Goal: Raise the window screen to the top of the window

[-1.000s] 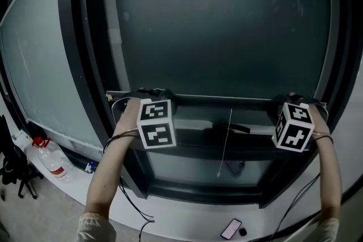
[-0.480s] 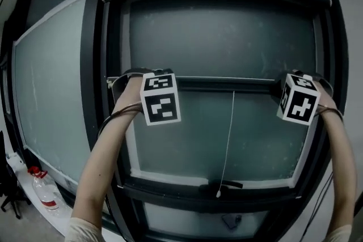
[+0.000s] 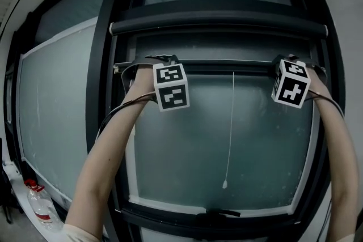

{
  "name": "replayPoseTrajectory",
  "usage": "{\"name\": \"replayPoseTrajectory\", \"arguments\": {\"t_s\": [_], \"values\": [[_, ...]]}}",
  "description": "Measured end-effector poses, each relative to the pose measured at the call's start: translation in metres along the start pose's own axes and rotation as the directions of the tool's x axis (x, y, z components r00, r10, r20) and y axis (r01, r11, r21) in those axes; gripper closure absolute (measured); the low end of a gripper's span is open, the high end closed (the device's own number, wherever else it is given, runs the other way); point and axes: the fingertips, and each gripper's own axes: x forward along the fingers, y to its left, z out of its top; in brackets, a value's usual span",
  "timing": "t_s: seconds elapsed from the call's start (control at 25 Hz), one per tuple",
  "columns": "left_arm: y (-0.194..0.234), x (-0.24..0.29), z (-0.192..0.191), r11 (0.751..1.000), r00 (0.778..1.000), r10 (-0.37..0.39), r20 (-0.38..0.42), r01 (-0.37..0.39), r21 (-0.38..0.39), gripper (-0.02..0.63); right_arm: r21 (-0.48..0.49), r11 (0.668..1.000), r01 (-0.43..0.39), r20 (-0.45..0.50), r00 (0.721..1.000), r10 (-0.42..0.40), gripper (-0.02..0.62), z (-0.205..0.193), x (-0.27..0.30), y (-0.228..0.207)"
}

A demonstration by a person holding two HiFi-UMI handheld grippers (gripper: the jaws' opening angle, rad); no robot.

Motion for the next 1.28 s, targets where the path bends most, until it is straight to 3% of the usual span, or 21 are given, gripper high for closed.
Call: {"name": "replayPoseTrajectory", "arguments": {"t_s": [0.24,0.48,0.68,0.92,1.28], "values": [[0.064,0.014,0.0,0.982,0.982,0.189,0.003,-0.189,0.001,0.588,-0.019,0.986,0.163,-0.028,0.986,-0.164,0.577,0.003,0.011,-0.063],[0.103,0.02,0.0,0.961,0.961,0.275,0.008,-0.275,-0.005,0.588,-0.022,0.962,0.274,-0.034,0.961,-0.275,0.577,0.004,0.016,-0.102],[0.121,0.025,0.0,0.954,0.954,0.299,0.031,-0.298,-0.022,0.588,-0.002,0.947,0.322,-0.03,0.946,-0.322,0.576,0.003,0.024,-0.121],[0.125,0.023,0.0,0.951,0.944,0.308,0.117,-0.307,-0.027,0.588,0.062,0.97,0.235,0.002,0.972,-0.236,0.574,0.001,0.022,-0.126],[0.121,0.021,-0.002,0.957,0.953,0.289,0.085,-0.286,-0.052,0.586,0.054,0.944,0.326,0.001,0.945,-0.327,0.572,0.004,0.016,-0.123]]}}
